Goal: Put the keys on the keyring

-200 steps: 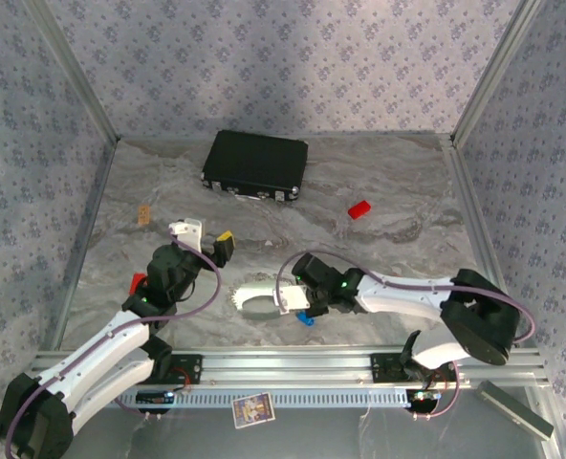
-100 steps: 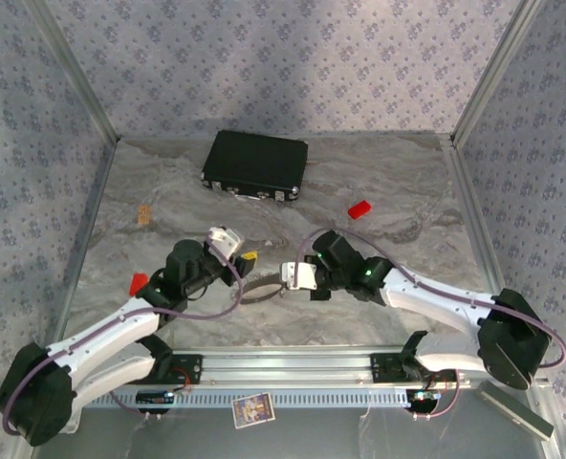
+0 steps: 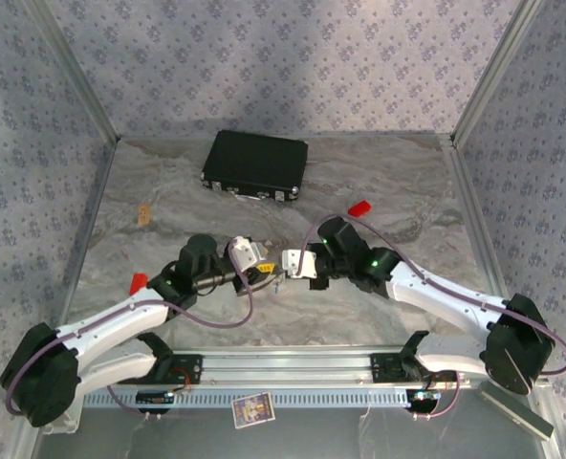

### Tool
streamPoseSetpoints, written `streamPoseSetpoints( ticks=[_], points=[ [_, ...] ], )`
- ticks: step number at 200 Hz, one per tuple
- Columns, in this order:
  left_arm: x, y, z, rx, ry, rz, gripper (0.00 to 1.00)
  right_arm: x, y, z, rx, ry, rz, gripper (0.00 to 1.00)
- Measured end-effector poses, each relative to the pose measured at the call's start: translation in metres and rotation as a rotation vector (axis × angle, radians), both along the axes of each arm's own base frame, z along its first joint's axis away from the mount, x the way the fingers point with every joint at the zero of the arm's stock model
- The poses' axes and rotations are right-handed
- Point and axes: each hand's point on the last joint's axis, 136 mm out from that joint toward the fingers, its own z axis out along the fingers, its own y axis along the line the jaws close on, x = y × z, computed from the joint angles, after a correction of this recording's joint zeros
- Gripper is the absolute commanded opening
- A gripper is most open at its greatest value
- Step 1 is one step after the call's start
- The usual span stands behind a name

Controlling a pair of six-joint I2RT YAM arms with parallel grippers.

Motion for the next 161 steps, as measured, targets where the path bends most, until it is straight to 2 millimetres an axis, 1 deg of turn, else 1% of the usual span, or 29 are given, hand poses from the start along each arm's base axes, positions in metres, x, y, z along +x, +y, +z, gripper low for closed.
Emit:
streamPoseSetpoints(
  ticks=[15, 35, 69, 94, 113, 132, 161],
  points=[
    [-0.007, -0.008, 0.001, 0.005, -0.010, -0.055, 0.31, 0.001, 0.002, 0.003, 0.003, -0.007, 0.003, 0.00],
    [-0.014, -0.012, -0.004, 0.019, -0.005, -0.103, 0.28, 0.002, 0.002, 0.002, -0.006, -0.010, 0.005, 0.00],
    [-0.021, -0.012, -0.009, 0.033, 0.006, -0.141, 0.26, 0.004, 0.002, -0.004, -0.039, -0.015, 0.002, 0.00],
    [-0.023, -0.013, -0.011, 0.042, 0.013, -0.151, 0.26, 0.004, 0.003, -0.004, -0.048, -0.025, 0.001, 0.00],
    [-0.021, -0.014, -0.014, 0.050, 0.022, -0.151, 0.26, 0.004, 0.006, 0.000, -0.046, -0.036, 0.002, 0.00],
    [-0.019, -0.016, -0.012, 0.048, 0.019, -0.152, 0.26, 0.006, 0.005, 0.000, -0.054, -0.041, -0.009, 0.00],
    [-0.017, -0.016, -0.012, 0.048, 0.022, -0.146, 0.22, 0.008, 0.004, 0.001, -0.067, -0.046, -0.021, 0.00]
  ],
)
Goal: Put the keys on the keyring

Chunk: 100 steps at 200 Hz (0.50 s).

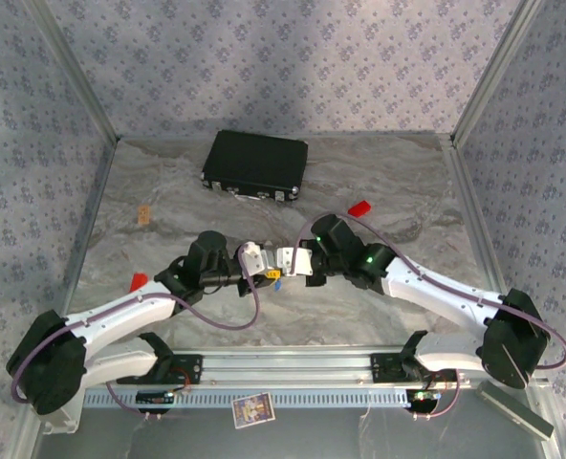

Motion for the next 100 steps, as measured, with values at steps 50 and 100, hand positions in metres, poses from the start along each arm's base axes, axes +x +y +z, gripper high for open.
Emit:
streamPoseSetpoints(
  ticks=[50, 100],
  points=[
    [0.003, 0.001, 0.000, -0.005, 0.006, 0.016, 0.22, 0.003, -0.001, -0.001, -0.009, -0.005, -0.014, 0.00],
    [0.012, 0.020, 0.031, -0.099, -0.081, 0.085, 0.31, 0.003, -0.001, -0.004, 0.036, 0.014, 0.008, 0.00]
  ],
)
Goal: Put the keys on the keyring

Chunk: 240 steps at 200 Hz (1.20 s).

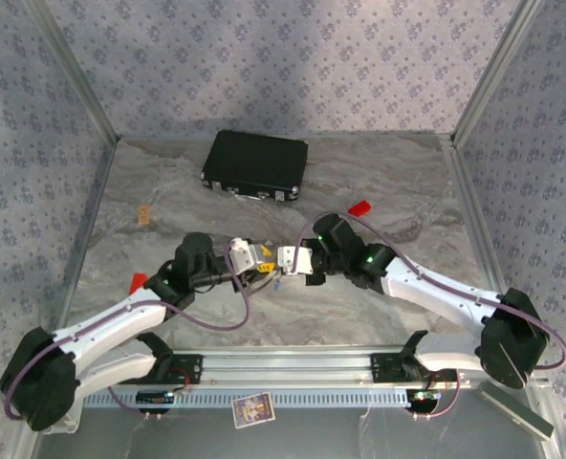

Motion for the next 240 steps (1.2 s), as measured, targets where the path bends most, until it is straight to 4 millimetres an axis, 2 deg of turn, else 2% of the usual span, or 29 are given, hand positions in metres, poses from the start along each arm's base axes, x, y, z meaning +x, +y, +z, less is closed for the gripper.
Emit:
streamPoseSetpoints(
  ticks=[22, 43, 87, 124, 187, 240],
  points=[
    [0.006, 0.009, 0.007, -0.002, -0.040, 0.016, 0.31, -0.001, -0.004, -0.006, 0.004, 0.027, 0.008, 0.00],
    [0.010, 0.014, -0.004, 0.037, -0.031, 0.011, 0.29, -0.002, -0.004, -0.003, 0.029, 0.049, 0.026, 0.00],
    [0.005, 0.007, -0.028, 0.088, 0.014, -0.063, 0.28, -0.007, -0.001, 0.001, 0.069, 0.082, 0.064, 0.00],
    [-0.002, 0.000, -0.028, 0.075, 0.005, -0.115, 0.27, -0.006, 0.003, 0.003, 0.082, 0.086, 0.071, 0.00],
    [-0.008, -0.009, -0.043, 0.092, 0.057, -0.150, 0.25, -0.003, 0.012, 0.011, 0.083, 0.069, 0.062, 0.00],
    [-0.004, -0.011, -0.037, 0.067, 0.056, -0.136, 0.23, -0.004, 0.015, 0.010, 0.070, 0.059, 0.058, 0.00]
  ],
)
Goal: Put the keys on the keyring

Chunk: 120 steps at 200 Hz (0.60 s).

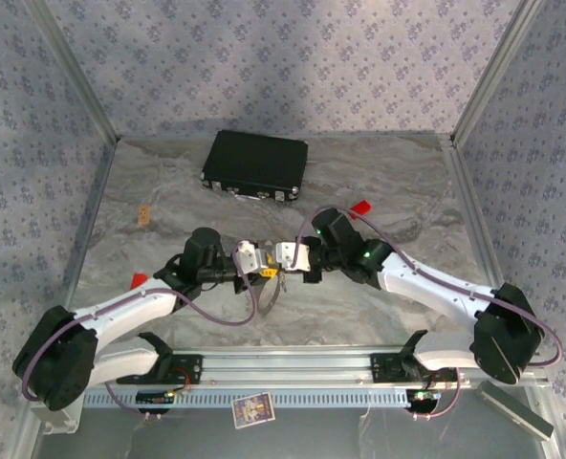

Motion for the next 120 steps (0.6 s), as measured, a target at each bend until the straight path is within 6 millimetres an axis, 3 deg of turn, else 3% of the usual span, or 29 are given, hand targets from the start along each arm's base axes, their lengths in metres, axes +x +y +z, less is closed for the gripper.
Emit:
streamPoseSetpoints(
  ticks=[41, 84, 103, 120],
  points=[
    [0.0014, -0.0012, 0.0045, -0.018, -0.004, 0.004, 0.19, 0.0006, 0.0014, 0.0016, -0.004, -0.010, -0.005, 0.00],
    [0.0036, -0.0010, 0.0051, -0.019, -0.004, 0.018, 0.01, 0.0012, 0.0066, 0.0049, -0.007, -0.022, -0.005, 0.00],
    [0.0051, -0.0012, 0.0054, -0.018, -0.009, 0.028, 0.00, 0.0019, 0.0063, 0.0049, -0.009, -0.024, -0.009, 0.00],
    [0.0069, -0.0009, 0.0058, -0.016, -0.015, 0.039, 0.00, 0.0029, 0.0059, 0.0052, -0.008, -0.022, -0.015, 0.22]
  ],
)
